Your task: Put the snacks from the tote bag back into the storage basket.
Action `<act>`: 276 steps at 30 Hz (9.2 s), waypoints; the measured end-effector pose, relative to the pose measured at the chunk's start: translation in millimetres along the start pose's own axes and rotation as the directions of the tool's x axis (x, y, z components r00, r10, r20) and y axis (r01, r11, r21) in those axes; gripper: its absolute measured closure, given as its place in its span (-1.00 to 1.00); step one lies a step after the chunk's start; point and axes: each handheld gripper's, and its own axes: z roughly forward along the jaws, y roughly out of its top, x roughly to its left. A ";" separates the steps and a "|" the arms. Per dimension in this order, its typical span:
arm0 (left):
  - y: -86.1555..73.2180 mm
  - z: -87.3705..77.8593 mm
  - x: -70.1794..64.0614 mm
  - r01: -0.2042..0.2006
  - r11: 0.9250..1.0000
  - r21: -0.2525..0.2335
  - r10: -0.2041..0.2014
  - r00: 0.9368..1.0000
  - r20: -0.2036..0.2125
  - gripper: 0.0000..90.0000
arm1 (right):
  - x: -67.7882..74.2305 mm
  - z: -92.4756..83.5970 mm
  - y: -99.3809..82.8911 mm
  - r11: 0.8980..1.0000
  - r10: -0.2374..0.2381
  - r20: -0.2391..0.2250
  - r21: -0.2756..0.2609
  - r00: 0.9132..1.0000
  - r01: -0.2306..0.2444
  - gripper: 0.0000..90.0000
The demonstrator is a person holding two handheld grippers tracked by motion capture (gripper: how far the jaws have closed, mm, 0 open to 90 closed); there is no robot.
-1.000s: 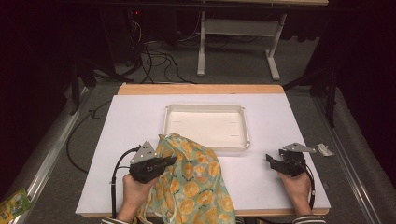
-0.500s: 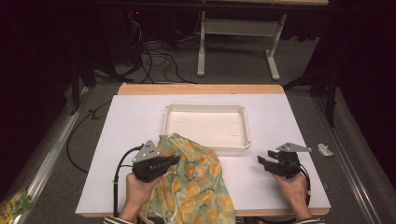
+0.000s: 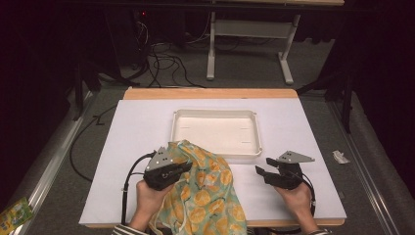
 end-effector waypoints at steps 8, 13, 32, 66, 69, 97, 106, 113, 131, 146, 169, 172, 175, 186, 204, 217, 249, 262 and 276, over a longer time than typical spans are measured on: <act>0.1 4.6 0.5 0.010 1.000 0.000 -0.010 1.000 0.008 0.99 | 13.3 3.1 5.8 1.000 0.010 -0.058 0.002 0.998 -0.010 0.06; 0.1 7.7 -0.2 0.014 1.000 0.006 -0.014 1.000 0.015 0.99 | 23.6 3.0 12.5 1.000 -0.012 -0.071 -0.011 0.997 0.011 0.06; -3.8 5.9 2.9 0.027 1.000 0.006 -0.027 1.000 0.010 0.99 | 64.6 7.6 39.0 0.995 -0.104 -0.154 -0.025 0.983 0.101 -0.01; -7.7 4.9 2.2 0.030 0.999 0.017 -0.030 0.999 0.014 0.98 | 93.9 38.0 54.7 0.992 -0.109 -0.324 0.032 0.940 0.126 0.55; -7.5 5.6 2.4 0.034 0.999 0.017 -0.034 0.999 0.017 0.98 | 93.6 36.6 54.9 0.991 -0.115 -0.316 0.032 0.942 0.132 0.64; -4.8 -2.6 -0.1 0.033 0.999 -0.016 -0.033 0.999 0.013 0.96 | 68.0 5.6 44.0 0.988 -0.148 -0.206 -0.065 0.967 0.137 1.00; -4.2 -2.5 -2.2 0.030 0.999 -0.015 -0.029 0.999 0.017 0.94 | 51.9 -2.3 32.8 0.992 -0.117 -0.185 -0.061 0.976 0.108 1.00; -4.2 -3.2 -2.9 0.029 0.999 -0.014 -0.029 0.999 0.017 0.86 | 45.5 -3.2 25.4 0.992 -0.120 -0.161 -0.056 0.980 0.112 1.00; -10.6 -12.2 2.9 0.057 0.998 -0.021 -0.058 0.997 -0.051 0.55 | 29.9 -6.6 9.4 0.994 -0.110 -0.130 -0.042 0.985 0.105 1.00; -19.4 -20.8 19.0 0.120 0.992 -0.022 -0.122 0.978 -0.171 0.36 | 27.7 -7.6 4.4 0.991 -0.130 -0.120 -0.041 0.984 0.126 1.00; -37.6 -0.9 32.9 0.196 0.978 0.077 -0.186 0.975 -0.125 0.76 | 23.6 -3.1 1.2 0.990 -0.139 -0.094 -0.017 0.986 0.138 1.00; -37.8 0.2 32.4 0.195 0.977 0.082 -0.185 0.976 -0.115 0.90 | 21.7 -1.3 -0.8 0.991 -0.133 -0.092 -0.007 0.987 0.133 1.00; -37.0 -0.3 31.1 0.194 0.978 0.073 -0.186 0.977 -0.105 0.98 | 20.1 0.1 -2.7 0.992 -0.128 -0.089 -0.002 0.988 0.128 1.00; -35.9 -2.7 27.3 0.181 0.982 0.053 -0.176 0.981 -0.080 1.00 | 20.7 1.2 -3.5 0.992 -0.118 -0.072 0.026 0.990 0.120 0.78; -32.0 -2.4 22.2 0.159 0.987 0.038 -0.157 0.986 -0.054 1.00 | 62.4 -5.3 26.1 0.987 -0.158 -0.160 -0.030 0.974 0.155 0.45; -30.4 -1.7 21.3 0.159 0.987 0.035 -0.158 0.986 -0.051 1.00 | 94.9 18.4 48.5 0.985 -0.170 -0.229 -0.049 0.958 0.163 0.24; -29.7 -3.8 22.3 0.160 0.987 0.019 -0.159 0.986 -0.055 1.00 | 103.3 25.9 46.2 0.980 -0.196 -0.233 -0.001 0.952 0.201 0.94; -29.8 -5.9 23.1 0.161 0.987 0.015 -0.160 0.985 -0.057 1.00 | 103.5 18.8 46.8 0.973 -0.230 -0.214 -0.039 0.949 0.227 1.00; -30.2 -7.6 23.4 0.160 0.987 0.016 -0.159 0.985 -0.064 1.00 | 78.8 -16.7 40.2 0.973 -0.218 -0.153 -0.113 0.964 0.202 1.00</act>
